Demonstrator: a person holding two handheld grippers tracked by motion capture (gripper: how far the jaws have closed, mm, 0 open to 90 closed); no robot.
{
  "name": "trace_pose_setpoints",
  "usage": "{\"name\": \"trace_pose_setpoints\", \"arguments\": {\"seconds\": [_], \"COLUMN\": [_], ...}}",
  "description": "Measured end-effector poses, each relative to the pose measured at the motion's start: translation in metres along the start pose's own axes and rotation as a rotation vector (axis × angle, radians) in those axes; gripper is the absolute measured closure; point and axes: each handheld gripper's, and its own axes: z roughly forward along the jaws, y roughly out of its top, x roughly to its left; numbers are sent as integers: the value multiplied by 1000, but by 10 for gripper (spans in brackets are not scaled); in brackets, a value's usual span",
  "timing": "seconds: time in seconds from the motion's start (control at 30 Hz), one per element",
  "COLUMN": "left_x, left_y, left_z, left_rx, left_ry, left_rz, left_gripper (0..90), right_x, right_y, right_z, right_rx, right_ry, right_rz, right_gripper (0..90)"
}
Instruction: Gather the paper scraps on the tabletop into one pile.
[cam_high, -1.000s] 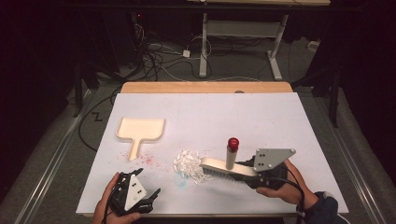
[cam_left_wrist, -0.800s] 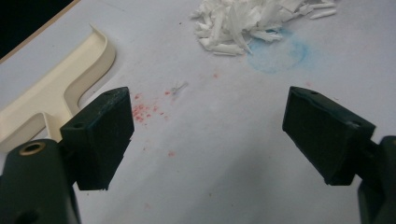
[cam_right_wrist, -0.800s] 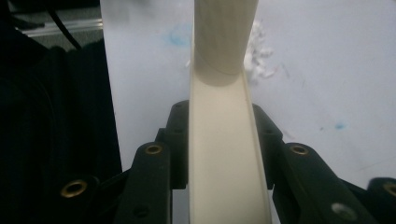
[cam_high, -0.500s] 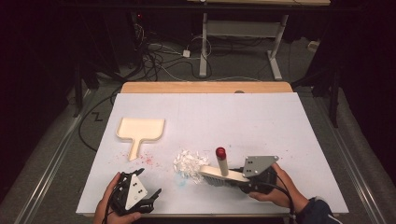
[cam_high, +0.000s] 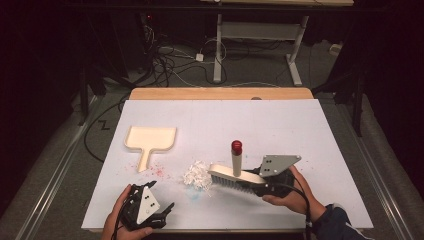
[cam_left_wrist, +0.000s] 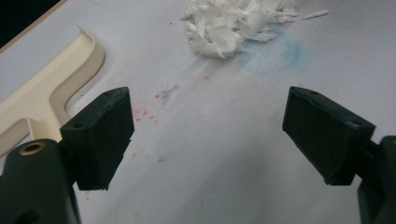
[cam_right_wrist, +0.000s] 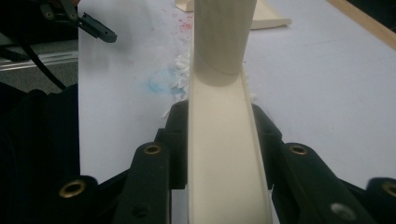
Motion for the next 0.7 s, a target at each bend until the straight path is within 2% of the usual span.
{"name": "trace_pose_setpoints", "arguments": {"seconds": [0.17, 0.27, 0.33, 0.37, 0.47, 0.53, 0.7], "left_x": [0, 0, 0, 0, 1, 0, 1], "left_y": [0, 1, 1, 1, 1, 1, 1], "left_z": [1, 2, 2, 2, 4, 4, 5], "left_rx": [2, 7, 7, 8, 11, 9, 5], "left_ry": [2, 0, -2, -1, -5, -6, -12], "left_rz": [1, 9, 9, 9, 10, 12, 10], "left_gripper": [158, 158, 158, 158, 158, 158, 158], "right_x": [-3, -8, -9, -9, -9, -6, 1], "right_y": [-4, -7, -8, -9, -9, -7, -3], "right_z": [-19, -17, -11, -7, 6, 14, 30], "right_rx": [12, 34, 67, 92, 123, 134, 107], "right_ry": [-80, -152, -226, -244, -271, -290, -257], "right_rz": [18, 67, 70, 68, 86, 80, 107], "right_gripper": [677, 677, 677, 677, 677, 677, 677]}}
